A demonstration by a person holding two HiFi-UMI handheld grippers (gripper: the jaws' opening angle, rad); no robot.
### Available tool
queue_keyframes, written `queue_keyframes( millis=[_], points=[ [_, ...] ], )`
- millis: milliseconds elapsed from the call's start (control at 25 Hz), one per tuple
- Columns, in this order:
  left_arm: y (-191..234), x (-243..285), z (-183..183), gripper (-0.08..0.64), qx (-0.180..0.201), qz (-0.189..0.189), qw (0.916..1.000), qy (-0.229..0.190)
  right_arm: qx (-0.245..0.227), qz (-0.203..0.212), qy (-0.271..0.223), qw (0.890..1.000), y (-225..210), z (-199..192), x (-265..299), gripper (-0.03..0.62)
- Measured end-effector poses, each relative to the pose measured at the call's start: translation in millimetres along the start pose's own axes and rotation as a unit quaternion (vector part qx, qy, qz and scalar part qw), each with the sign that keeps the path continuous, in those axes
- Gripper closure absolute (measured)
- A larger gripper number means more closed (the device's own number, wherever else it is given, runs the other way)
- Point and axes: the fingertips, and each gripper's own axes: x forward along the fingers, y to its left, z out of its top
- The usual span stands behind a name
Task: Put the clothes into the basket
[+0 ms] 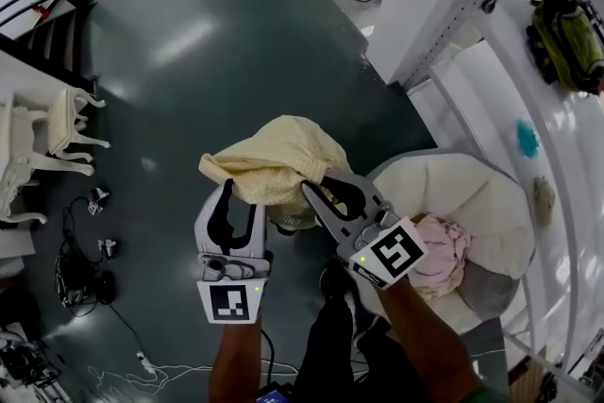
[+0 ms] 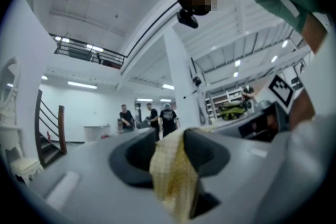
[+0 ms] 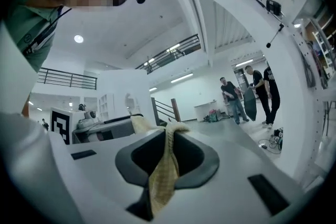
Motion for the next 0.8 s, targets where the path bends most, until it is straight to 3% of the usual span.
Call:
queue_keyframes(
  millis=[80, 200, 320, 440, 560, 720, 800],
  points=[
    [-4.5, 1.0, -18.4, 0.393, 0.007, -0.003, 0.9996, 0.027, 0.016, 0.003, 0.041, 0.999, -5.6, -31.0, 3.3, 0.557],
    [-13.8, -1.2, -52.8, 0.393, 0.029, -0.009, 0.9958, 0.086, 0.039, -0.004, 0.099, 0.994, -14.0, -80.8, 2.0, 0.469],
    [-20.9, -7.6, -76.5, 0.391, 0.053, -0.019, 0.9911, 0.121, 0.055, -0.026, 0.122, 0.991, -23.9, -106.4, -6.2, 0.469],
    [-26.8, -8.6, -88.8, 0.391, 0.095, -0.053, 0.9843, 0.139, 0.062, -0.038, 0.150, 0.986, -30.1, -124.1, -11.6, 0.469],
    [-25.9, -13.8, -110.2, 0.391, 0.082, -0.063, 0.9771, 0.186, 0.066, -0.050, 0.179, 0.980, -35.0, -138.6, -14.6, 0.469],
    [-26.2, -27.0, -139.9, 0.391, 0.092, -0.092, 0.9561, 0.262, 0.072, -0.068, 0.237, 0.967, -39.7, -160.2, -18.0, 0.469],
    [-27.5, -35.5, -156.5, 0.391, 0.106, -0.118, 0.9363, 0.313, 0.080, -0.074, 0.269, 0.957, -41.3, -171.2, -20.2, 0.468]
  ],
)
